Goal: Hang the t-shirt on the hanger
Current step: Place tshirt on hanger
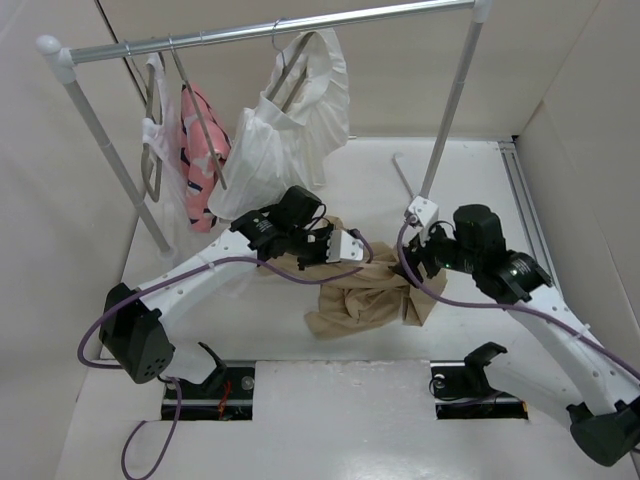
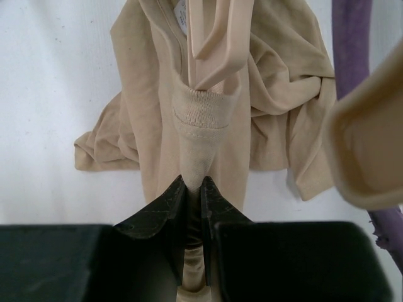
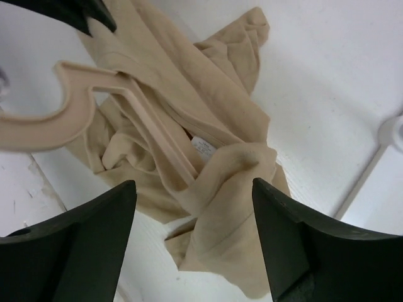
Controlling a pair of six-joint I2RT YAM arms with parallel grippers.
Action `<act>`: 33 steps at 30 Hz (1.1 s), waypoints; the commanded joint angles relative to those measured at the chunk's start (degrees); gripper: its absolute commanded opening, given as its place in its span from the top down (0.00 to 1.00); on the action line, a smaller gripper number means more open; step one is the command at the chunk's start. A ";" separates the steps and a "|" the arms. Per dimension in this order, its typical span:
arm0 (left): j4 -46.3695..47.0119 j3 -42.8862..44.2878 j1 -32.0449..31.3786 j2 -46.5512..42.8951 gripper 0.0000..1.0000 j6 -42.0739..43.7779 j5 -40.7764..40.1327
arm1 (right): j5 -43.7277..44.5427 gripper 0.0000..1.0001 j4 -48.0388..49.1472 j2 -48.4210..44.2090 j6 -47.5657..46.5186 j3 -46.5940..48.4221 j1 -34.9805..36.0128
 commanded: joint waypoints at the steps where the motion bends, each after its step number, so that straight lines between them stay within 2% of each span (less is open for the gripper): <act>1: 1.26 2.99 -0.33 -1.81 1.00 1.76 1.57 | -1.30 0.21 -1.97 -5.92 -3.94 3.54 0.34; 3: 1.27 2.99 -0.33 -1.81 1.00 1.76 1.57 | 1.67 0.21 -1.18 -6.63 -4.54 4.86 2.17; 6: 1.27 4.04 -0.33 -1.81 1.00 1.76 1.57 | 3.09 0.28 0.65 -6.63 -5.08 5.48 3.58; 9: 1.27 4.57 -0.33 -1.81 1.00 1.76 2.26 | 0.29 0.35 4.26 -5.14 -5.08 4.69 5.69; 12: 1.27 4.57 -0.33 -1.81 1.00 1.76 4.19 | -2.87 0.35 9.18 -0.49 -5.60 2.93 7.98; 15: 0.65 5.80 -0.33 -1.81 1.00 0.54 5.43 | -3.41 0.35 9.81 4.08 -7.80 1.87 7.99; 21: 0.65 5.19 0.29 -1.81 1.00 0.00 5.96 | -6.83 0.35 17.27 2.69 -6.75 -5.14 3.52; 24: 0.65 5.19 0.81 -1.81 1.00 -0.52 6.49 | -8.07 0.40 19.73 2.69 -6.23 -7.17 2.71; 25: 0.65 5.19 0.81 -1.81 1.00 -0.52 7.18 | -8.07 0.44 20.61 2.69 -6.22 -7.87 2.71; 26: 0.65 5.80 1.34 -1.81 1.00 -1.65 8.23 | -8.07 0.57 21.14 3.21 -5.61 -7.88 2.71; 28: 1.18 6.50 2.48 -1.81 1.00 -3.07 10.08 | -8.07 0.70 21.67 3.91 -5.08 -8.50 2.71; 29: 1.18 6.50 3.01 -1.81 1.00 -3.77 12.35 | -7.29 0.81 21.67 4.44 -5.08 -8.50 2.71; 30: 1.18 7.20 4.05 -1.81 1.00 -4.30 13.51 | -6.24 0.85 20.89 4.44 -5.08 -9.02 2.71; 32: 1.18 7.21 4.67 -1.81 1.00 -4.30 15.09 | -5.00 1.00 20.01 3.75 -5.08 -9.02 2.71; 33: 1.18 7.21 4.68 -1.81 1.00 -4.82 15.10 | -3.69 1.00 19.39 2.96 -5.08 -9.02 2.71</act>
